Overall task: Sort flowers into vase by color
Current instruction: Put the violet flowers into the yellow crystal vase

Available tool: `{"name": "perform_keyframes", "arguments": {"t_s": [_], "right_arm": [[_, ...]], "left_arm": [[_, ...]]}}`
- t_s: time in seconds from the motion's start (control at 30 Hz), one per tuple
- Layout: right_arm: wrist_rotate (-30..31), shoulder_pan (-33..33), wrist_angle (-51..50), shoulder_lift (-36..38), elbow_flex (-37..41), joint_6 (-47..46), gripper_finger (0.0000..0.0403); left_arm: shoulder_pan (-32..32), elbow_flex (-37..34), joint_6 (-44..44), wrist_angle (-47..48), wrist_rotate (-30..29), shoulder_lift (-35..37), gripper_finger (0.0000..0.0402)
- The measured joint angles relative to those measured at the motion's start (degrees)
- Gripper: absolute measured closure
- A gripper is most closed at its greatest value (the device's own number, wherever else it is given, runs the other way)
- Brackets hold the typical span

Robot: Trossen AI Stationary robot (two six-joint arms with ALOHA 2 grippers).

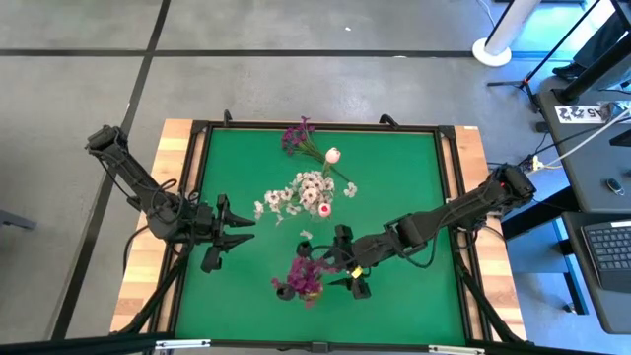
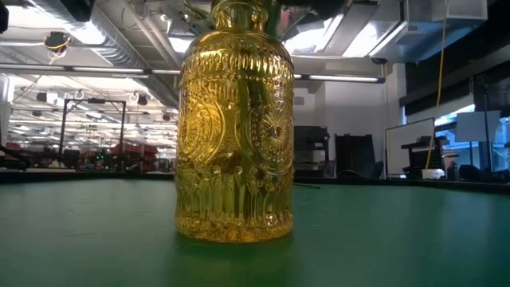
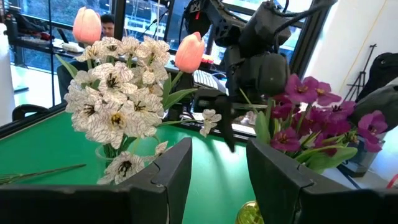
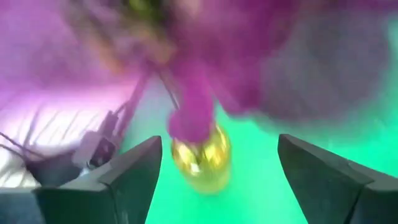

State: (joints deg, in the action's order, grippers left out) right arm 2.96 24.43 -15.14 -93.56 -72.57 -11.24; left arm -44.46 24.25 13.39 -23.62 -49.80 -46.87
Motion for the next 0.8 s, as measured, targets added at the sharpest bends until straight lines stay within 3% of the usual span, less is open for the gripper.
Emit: {"name": "perform_keyframes", "arguments": {"t_s": [0.17, 0.47, 0.63, 0.8], "right_arm": [[5.2, 0.0, -13.0, 2.2, -3.1, -1.9, 0.0084], [15.6, 0.5, -21.7, 10.4, -4.0, -2.0, 0.0084], [21.8, -0.6, -22.1, 15.2, 0.6, -2.0, 0.0084], [23.7, -5.2, -20.2, 22.0, 8.9, -3.4, 0.0084]], "left_arm": [[-0.4, 0.0, 0.0, 0.0, 0.0, 0.0, 0.0253], [-1.7, 0.0, 0.0, 0.1, -0.2, 0.0, 0.0253], [-1.8, 0.0, -0.3, 0.8, -0.3, 0.0, 0.0253], [-1.8, 0.0, -0.4, 1.4, -0.6, 0.1, 0.0253]]}}
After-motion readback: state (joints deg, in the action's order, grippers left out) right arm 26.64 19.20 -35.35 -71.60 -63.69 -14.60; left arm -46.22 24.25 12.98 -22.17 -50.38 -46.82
